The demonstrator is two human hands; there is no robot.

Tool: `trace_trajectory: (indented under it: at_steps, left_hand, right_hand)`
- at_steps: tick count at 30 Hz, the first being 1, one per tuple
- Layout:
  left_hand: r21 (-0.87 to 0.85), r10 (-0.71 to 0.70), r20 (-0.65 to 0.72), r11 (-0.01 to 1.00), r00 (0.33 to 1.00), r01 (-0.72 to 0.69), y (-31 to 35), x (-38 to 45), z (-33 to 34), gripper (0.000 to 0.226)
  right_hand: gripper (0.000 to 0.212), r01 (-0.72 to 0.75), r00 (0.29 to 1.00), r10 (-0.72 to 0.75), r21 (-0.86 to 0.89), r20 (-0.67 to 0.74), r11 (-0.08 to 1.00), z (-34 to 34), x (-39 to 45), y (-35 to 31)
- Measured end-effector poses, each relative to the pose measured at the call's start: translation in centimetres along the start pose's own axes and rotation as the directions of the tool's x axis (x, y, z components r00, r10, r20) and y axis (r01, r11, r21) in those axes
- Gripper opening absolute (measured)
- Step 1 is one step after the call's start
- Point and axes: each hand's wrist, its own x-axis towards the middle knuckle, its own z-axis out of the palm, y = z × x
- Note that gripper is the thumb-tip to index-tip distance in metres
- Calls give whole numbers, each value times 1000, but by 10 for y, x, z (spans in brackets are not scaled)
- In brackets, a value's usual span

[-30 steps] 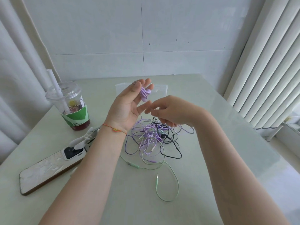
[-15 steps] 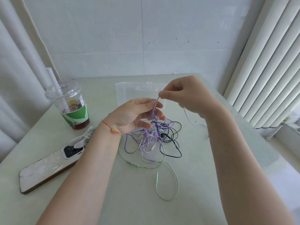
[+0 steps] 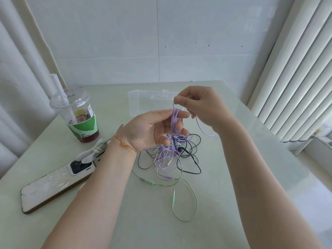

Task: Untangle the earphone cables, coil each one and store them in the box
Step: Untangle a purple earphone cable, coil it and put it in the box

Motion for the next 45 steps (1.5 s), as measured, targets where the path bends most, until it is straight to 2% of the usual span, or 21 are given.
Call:
trace_trajectory:
  at_steps: [3,6,8,11,17,21,25,28,31,34,37,39,41,45]
  left_hand:
    - [-114,46,-31,992,998,-49,2,1,2,37]
    - [-294,154,-122,938,981,-184,8,2,2,34]
    - [-321,226,-216,902,950,-287,10,2,-1,28]
    - [-257,301,-332,883,894,-393,9,5,-9,18]
    - [10,437,-505,865,744,-502,4,11,-16,18]
    - [27,473,-547,835,691,-549,4,12,-23,20]
    - [39,498,-572,810,652,-585,5,12,-32,20]
    - [160,501,-607,837,617,-523,3,14,-35,16]
    - [393,529,-624,849,576,-354,-4,18,-37,12]
    - [537,526,-588,822,615,-190,-11,21,-36,12]
    - [574,437,-523,815,732,-77,-13,20,-32,13]
    - [516,320,-416,854,851,-69,-12,16,-27,17]
    - [395,204,-286,915,936,-79,-10,12,-21,23]
    - [150,126,-87,982,988,-112,-5,8,-10,30]
  right_hand:
    - [13,-4,1000,4,-9,13,1000,5,1,3]
    - [13,-45,994,48,-32,99,998,8,1,6]
    - [17,-73,981,81,-51,175,996,10,0,6]
    - [20,-105,966,137,-147,221,984,12,-1,6]
    - [16,-150,949,230,-331,217,931,13,-1,11]
    - [12,-155,944,238,-330,227,931,16,-1,9]
    - [27,-181,930,287,-395,228,901,15,-1,8]
    - [28,-175,920,303,-429,250,886,14,-3,4]
    - [14,-114,924,263,-457,277,882,12,-7,0]
    - [9,-72,924,210,-392,321,917,6,-9,-5]
    - [12,-53,954,129,-270,271,961,-2,-8,-9]
    - [14,-30,980,67,-194,187,981,-7,-6,-9]
    - [15,-22,993,35,-117,114,993,-10,-4,-8]
    - [11,-31,999,31,34,17,999,-9,-1,-3]
